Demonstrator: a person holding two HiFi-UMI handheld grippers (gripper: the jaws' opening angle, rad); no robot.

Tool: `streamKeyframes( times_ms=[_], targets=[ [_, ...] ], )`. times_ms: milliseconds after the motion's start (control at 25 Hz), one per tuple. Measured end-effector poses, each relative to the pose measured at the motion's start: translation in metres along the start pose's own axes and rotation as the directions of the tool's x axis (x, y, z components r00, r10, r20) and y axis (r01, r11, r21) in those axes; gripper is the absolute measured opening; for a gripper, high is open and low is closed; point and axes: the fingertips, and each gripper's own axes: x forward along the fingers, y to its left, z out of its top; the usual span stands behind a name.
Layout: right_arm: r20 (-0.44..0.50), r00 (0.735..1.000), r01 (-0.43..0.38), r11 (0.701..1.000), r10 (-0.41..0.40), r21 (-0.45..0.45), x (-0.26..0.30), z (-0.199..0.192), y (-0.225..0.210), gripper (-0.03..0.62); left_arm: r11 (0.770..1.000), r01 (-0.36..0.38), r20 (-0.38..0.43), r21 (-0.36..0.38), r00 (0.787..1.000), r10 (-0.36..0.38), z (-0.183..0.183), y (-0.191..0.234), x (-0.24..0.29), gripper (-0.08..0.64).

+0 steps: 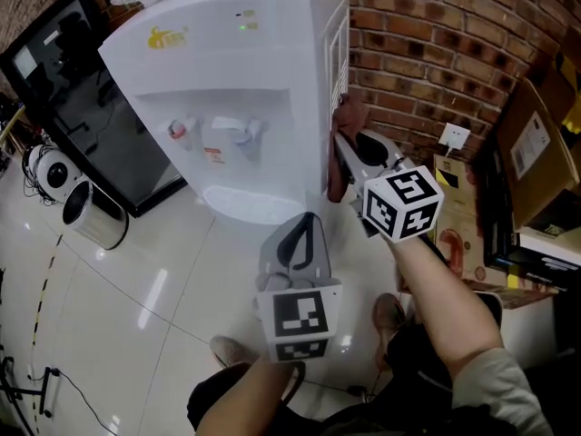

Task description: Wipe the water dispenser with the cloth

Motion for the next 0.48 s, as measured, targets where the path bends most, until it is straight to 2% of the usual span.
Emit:
streamKeyframes(
  times_ms=[280,480],
  targets=[
    [-0.15,0.989,-0.003,1.0,0.001,-0.009,0.0,-0.064,-0.006,0.055,0.999,0.015,-0.046,0.046,0.999,-0.013,-0.032,-0.004,0.007,0.0],
    [-0.284,0.958,-0.039,0.999,0.036,-0.007,-0.001,-0.118,-0.007,0.055,0.997,0.043,-0.149,0.07,0.988,-0.032,-0.102,-0.009,0.016,0.0]
  ],
)
